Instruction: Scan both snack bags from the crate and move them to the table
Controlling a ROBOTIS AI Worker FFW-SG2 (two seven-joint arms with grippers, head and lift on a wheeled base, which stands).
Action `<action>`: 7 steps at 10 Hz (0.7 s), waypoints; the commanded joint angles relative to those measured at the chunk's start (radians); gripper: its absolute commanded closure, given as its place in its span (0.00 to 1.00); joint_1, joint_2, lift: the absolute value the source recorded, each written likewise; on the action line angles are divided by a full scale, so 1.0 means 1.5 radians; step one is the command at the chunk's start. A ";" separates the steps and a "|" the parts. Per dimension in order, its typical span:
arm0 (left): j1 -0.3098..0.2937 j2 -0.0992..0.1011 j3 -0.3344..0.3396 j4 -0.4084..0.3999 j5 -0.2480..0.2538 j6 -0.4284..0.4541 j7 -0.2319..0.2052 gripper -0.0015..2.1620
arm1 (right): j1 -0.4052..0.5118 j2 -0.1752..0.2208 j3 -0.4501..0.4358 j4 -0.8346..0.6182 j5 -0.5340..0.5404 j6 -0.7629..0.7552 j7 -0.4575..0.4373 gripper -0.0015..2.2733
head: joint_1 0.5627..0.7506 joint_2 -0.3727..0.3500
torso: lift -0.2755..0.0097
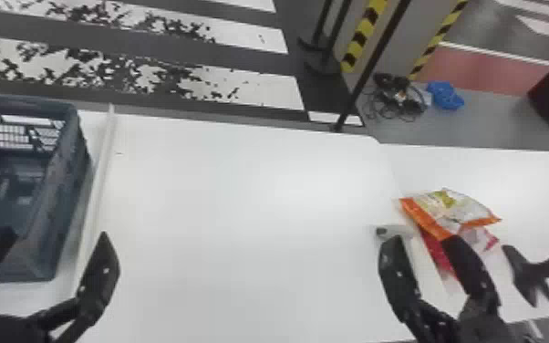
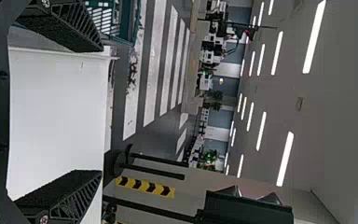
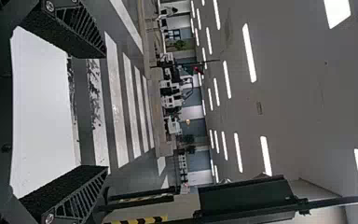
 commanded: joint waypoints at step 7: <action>0.008 0.002 0.004 0.001 0.005 -0.030 -0.001 0.03 | 0.010 0.001 0.001 0.001 -0.001 -0.033 0.001 0.04 | 0.70 0.13 | 0.66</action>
